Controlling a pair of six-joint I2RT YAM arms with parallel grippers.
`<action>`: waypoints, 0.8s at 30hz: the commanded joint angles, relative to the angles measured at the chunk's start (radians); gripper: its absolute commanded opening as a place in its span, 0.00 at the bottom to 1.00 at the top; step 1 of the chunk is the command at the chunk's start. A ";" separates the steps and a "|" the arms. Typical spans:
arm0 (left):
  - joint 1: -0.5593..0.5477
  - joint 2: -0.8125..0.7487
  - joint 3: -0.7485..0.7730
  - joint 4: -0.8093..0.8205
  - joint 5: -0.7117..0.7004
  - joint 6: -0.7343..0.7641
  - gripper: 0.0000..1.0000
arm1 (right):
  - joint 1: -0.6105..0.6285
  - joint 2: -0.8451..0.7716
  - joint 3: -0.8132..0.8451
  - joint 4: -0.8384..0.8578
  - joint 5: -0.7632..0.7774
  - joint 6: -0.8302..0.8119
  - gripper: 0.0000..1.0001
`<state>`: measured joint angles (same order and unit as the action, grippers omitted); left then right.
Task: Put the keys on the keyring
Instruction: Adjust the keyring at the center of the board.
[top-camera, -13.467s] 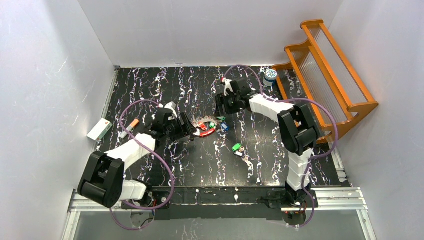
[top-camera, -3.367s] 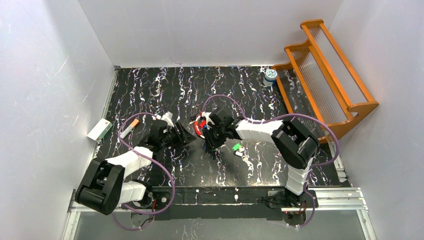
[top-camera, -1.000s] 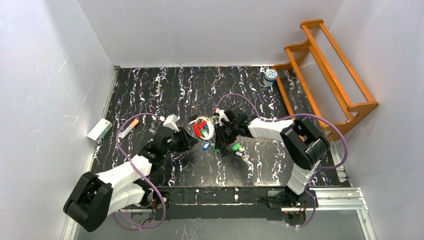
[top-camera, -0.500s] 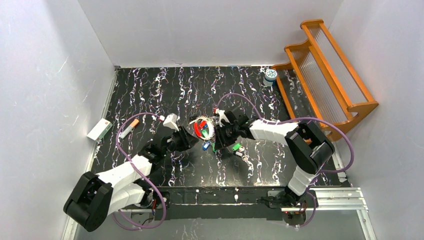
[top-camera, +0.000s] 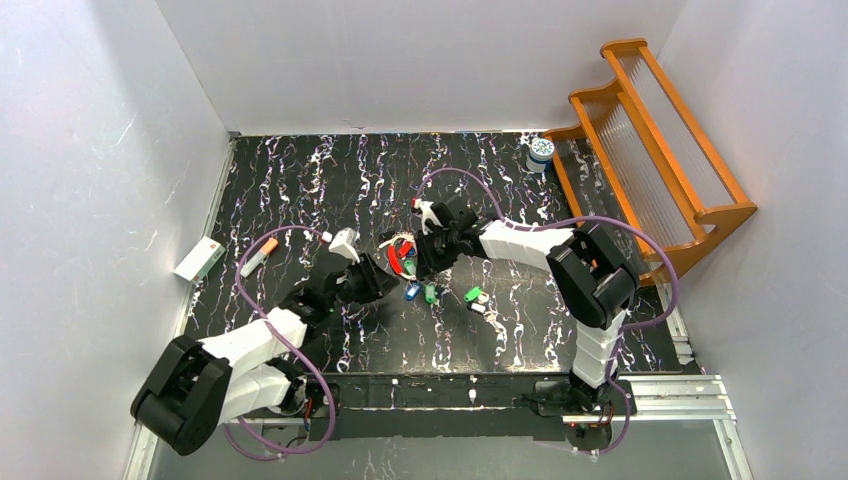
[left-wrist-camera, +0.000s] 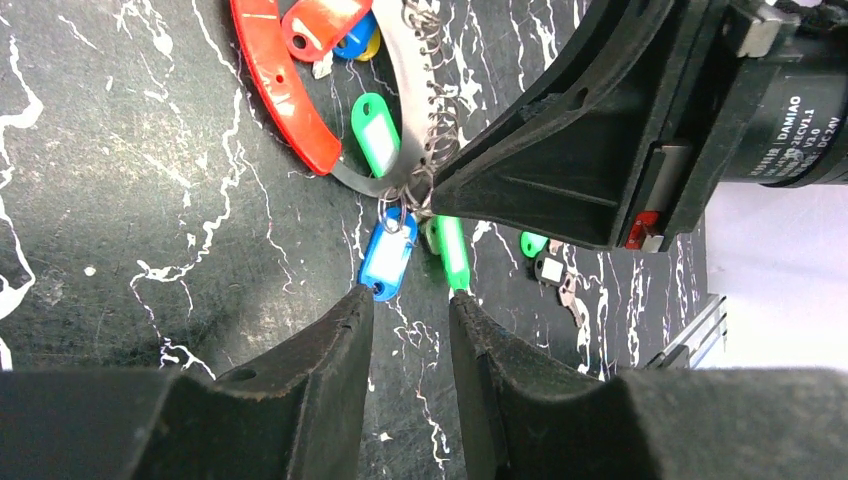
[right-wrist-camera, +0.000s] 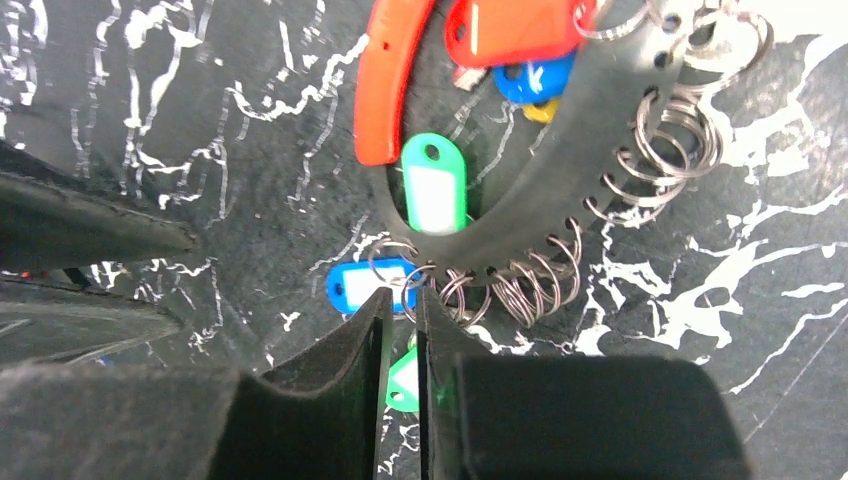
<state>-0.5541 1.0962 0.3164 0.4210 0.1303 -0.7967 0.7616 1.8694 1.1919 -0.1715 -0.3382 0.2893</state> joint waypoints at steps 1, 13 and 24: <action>-0.003 0.021 -0.008 0.017 0.025 0.001 0.33 | -0.001 0.010 0.041 -0.048 0.055 0.007 0.20; -0.003 0.033 -0.020 0.026 0.027 -0.004 0.33 | -0.013 -0.030 0.039 -0.126 0.245 -0.019 0.15; -0.003 0.085 0.003 0.028 0.067 0.010 0.40 | -0.110 -0.046 0.041 -0.141 0.231 -0.041 0.48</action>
<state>-0.5541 1.1576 0.3054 0.4416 0.1661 -0.8032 0.7074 1.8668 1.2045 -0.2867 -0.1173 0.2691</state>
